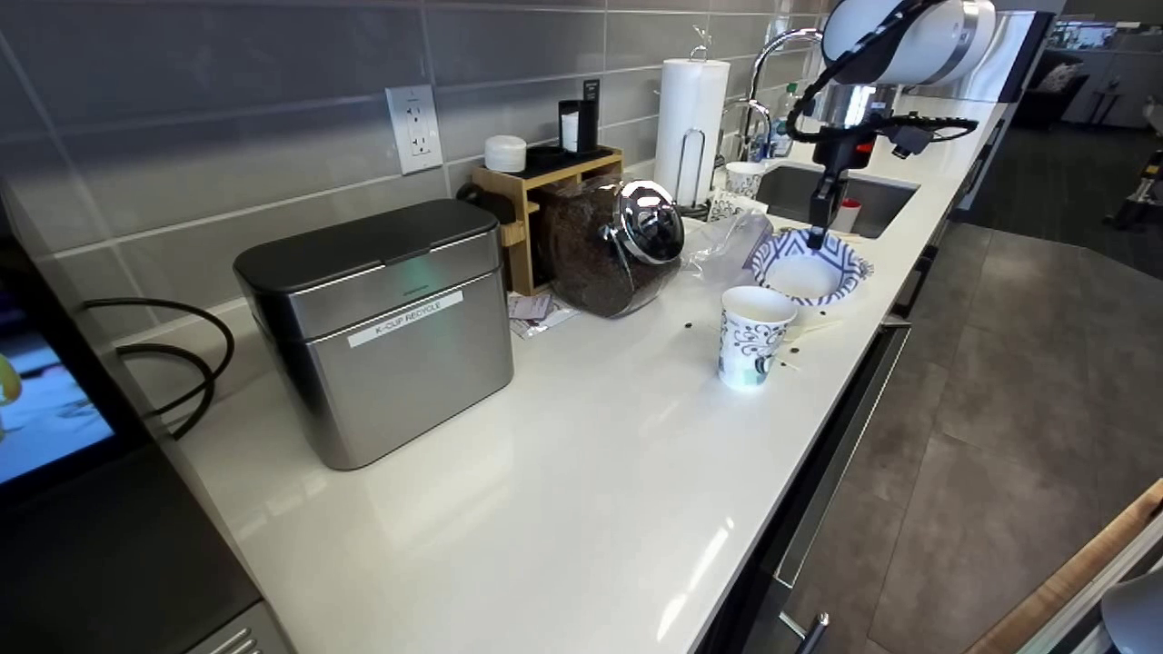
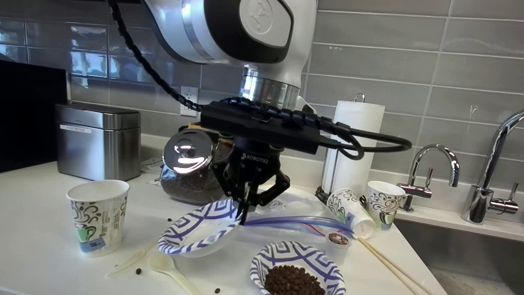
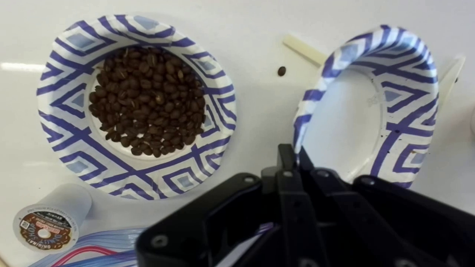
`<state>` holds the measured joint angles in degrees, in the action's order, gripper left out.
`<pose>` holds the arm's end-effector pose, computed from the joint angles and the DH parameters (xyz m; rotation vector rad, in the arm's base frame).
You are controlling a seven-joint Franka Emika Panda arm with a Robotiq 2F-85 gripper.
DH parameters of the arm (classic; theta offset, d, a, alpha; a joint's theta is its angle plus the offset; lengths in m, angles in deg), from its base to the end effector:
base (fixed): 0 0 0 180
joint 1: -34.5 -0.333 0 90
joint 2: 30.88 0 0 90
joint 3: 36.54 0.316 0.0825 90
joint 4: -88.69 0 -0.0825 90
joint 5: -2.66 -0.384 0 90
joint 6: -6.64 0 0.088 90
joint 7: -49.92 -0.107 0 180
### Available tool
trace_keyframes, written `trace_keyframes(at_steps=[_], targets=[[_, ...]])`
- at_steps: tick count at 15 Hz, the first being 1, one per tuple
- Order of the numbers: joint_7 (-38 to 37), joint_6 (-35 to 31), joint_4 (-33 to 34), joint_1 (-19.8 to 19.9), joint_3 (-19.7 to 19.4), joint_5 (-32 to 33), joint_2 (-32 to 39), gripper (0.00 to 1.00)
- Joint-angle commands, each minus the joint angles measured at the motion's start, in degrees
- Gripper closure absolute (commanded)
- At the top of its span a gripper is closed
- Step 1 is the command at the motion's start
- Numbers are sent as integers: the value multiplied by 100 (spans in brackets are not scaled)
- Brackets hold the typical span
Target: Pour the contents in the bowl on the left into the bowl on the right.
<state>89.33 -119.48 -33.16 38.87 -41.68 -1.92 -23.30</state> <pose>0.5471 -0.0883 0.3436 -2.9853 -0.7200 0.0469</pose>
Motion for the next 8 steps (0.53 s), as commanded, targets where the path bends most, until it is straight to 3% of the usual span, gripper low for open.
trace_keyframes(at_steps=[1, 8], targets=[[-74, -35, 62, 80, 108, 6, 99, 99], [-323, -406, -6, 87, 114, 89, 199, 99]])
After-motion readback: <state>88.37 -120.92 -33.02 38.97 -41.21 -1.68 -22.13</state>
